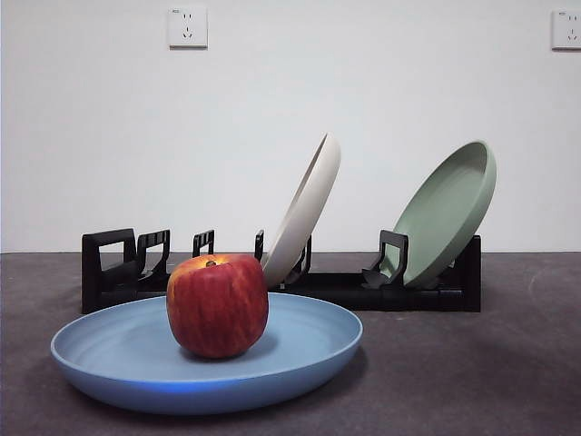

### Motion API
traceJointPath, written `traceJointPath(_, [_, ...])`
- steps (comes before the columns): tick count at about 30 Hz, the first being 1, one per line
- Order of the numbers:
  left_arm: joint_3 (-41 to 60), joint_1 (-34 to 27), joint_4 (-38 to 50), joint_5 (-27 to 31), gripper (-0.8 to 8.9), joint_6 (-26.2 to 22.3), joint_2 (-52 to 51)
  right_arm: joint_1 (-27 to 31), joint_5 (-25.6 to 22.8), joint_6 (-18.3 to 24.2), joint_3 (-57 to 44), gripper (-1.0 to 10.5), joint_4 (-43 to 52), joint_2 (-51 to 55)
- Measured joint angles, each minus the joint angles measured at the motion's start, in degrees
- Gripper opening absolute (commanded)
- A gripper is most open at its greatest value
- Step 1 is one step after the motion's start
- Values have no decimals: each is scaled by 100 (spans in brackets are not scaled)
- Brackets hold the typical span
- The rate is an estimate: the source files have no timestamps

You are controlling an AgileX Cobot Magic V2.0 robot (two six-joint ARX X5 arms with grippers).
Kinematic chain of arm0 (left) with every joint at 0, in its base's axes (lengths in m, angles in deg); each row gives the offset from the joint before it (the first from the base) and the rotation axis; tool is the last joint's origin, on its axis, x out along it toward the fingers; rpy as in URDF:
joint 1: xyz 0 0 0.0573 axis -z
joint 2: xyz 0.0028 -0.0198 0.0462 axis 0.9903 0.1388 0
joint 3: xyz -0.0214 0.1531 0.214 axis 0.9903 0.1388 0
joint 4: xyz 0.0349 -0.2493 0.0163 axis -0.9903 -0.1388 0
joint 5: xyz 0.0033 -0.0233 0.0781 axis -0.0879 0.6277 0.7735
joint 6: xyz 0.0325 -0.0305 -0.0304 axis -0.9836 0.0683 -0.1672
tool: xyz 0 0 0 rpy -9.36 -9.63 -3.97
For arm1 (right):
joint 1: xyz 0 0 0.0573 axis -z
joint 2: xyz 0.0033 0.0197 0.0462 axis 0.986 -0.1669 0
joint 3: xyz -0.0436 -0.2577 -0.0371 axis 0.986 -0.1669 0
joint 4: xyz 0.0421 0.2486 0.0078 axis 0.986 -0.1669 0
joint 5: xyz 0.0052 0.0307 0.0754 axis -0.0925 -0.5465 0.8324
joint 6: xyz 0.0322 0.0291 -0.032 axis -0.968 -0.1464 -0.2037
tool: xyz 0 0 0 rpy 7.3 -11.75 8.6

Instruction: Take the blue plate from the plate rack,put the plate on the table,take the apple from the table,put the apple in the plate

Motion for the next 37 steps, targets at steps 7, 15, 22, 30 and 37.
traceJointPath(7, [0, 0, 0, 0, -3, 0, 0, 0, -15, -269, 0, 1, -2, 0])
traceJointPath(15, [0, 0, 0, 0, -3, 0, 0, 0, -15, -295, 2, 1, -2, 0])
traceJointPath(22, [0, 0, 0, 0, -3, 0, 0, 0, -15, -295, 0, 1, -2, 0])
traceJointPath(30, [0, 0, 0, 0, -3, 0, 0, 0, -15, -295, 2, 1, -2, 0])
traceJointPath(37, [0, 0, 0, 0, -3, 0, 0, 0, -15, -295, 2, 1, 0, 0])
